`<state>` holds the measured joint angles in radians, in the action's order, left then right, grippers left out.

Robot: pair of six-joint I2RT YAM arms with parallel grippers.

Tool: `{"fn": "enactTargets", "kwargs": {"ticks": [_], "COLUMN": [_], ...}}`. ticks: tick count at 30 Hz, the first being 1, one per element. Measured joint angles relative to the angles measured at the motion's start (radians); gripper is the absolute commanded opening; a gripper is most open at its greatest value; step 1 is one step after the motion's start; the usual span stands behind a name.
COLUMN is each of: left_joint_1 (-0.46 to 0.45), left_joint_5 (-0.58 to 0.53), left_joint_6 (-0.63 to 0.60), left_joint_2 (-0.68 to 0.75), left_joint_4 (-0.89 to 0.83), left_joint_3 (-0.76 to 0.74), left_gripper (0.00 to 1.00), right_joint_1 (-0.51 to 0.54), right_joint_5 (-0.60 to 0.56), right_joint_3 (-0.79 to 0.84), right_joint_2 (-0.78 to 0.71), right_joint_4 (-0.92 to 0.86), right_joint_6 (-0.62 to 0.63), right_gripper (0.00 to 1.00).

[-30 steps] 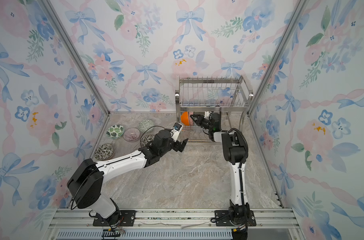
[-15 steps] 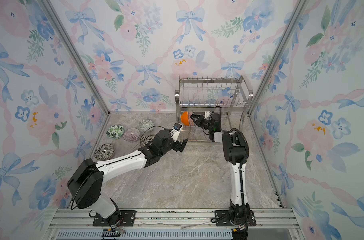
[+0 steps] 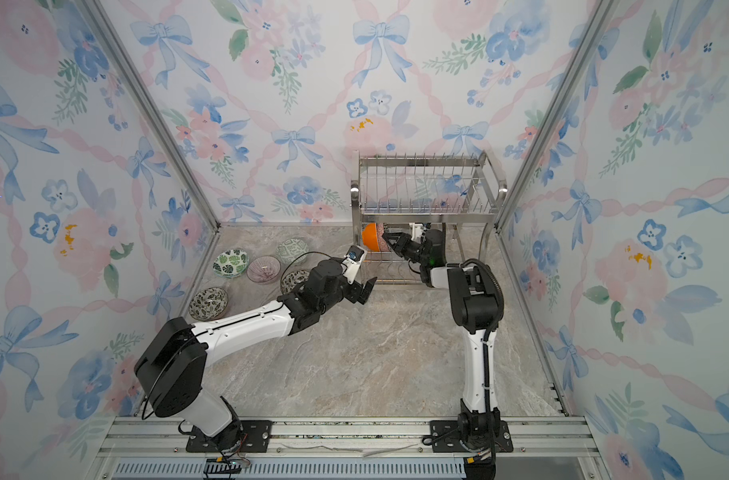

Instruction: Load the bowls into the dish rack

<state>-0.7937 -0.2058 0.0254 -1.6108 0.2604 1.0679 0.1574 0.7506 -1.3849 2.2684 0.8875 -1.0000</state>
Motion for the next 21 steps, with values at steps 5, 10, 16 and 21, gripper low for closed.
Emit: {"fn": "enactTargets", "kwargs": {"ticks": [5,10,16,21], "left_joint_1": [0.0,-0.002,-0.006,-0.006], "left_joint_5": [0.0,0.0,-0.001,-0.008], "left_joint_6": [0.0,0.0,0.0,0.0], "left_joint_2": [0.0,0.005,0.014,0.023], "left_joint_4": [-0.001,-0.004,-0.008,-0.014], "left_joint_3": [0.0,0.0,0.0,0.0], "left_gripper": [0.98,0.98,0.98,0.98], "right_joint_1": [-0.006,-0.013,-0.013,-0.013], "right_joint_5": [-0.01,-0.011,-0.025,-0.042], "right_joint_3": [0.053,0.094,0.185,0.276], "right_joint_2": [-0.039,-0.079,-0.155,-0.229], "right_joint_4": [0.005,0.011,0.03,0.056], "right_joint_6": [0.014,0.015,0.021,0.025], "right_gripper": [0.36,0.39,0.45,0.47]}}
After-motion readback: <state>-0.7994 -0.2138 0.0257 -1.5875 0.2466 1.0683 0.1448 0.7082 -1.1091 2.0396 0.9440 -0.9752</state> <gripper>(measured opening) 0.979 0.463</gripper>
